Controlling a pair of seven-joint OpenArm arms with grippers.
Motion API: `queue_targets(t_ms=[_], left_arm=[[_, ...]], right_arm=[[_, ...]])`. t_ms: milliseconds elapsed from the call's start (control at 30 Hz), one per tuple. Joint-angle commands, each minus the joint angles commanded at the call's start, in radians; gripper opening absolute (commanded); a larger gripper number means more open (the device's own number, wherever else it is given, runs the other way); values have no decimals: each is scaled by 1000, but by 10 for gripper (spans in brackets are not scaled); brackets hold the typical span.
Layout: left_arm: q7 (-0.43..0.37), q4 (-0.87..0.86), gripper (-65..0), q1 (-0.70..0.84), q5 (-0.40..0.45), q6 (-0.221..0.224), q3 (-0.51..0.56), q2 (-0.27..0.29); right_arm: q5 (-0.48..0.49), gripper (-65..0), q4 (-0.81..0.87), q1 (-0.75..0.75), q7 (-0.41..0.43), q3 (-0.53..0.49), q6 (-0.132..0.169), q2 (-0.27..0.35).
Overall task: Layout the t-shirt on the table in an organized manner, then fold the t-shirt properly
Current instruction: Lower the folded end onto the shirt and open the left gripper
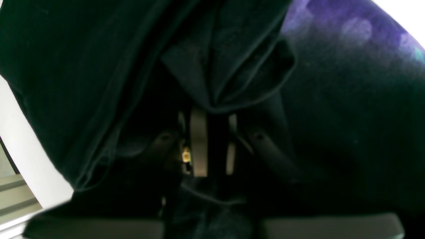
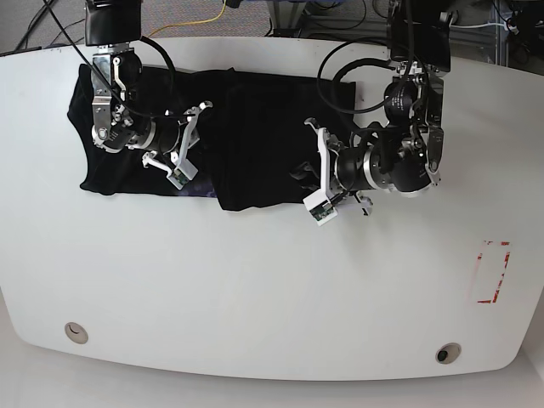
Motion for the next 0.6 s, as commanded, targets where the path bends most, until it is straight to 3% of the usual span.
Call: queue_targets(t_ms=[200, 433, 600], left_arm=[[-101, 0, -564, 54, 132, 0, -2, -28], [-147, -84, -564, 91, 210, 0, 0, -29], [-244, -180, -567, 103, 238, 0, 0, -46]], right_arm=[[2, -575, 0, 0, 0, 2, 0, 2], [5, -574, 14, 2, 0, 0, 0, 2], [5, -572, 80, 2, -5, 0, 0, 2]])
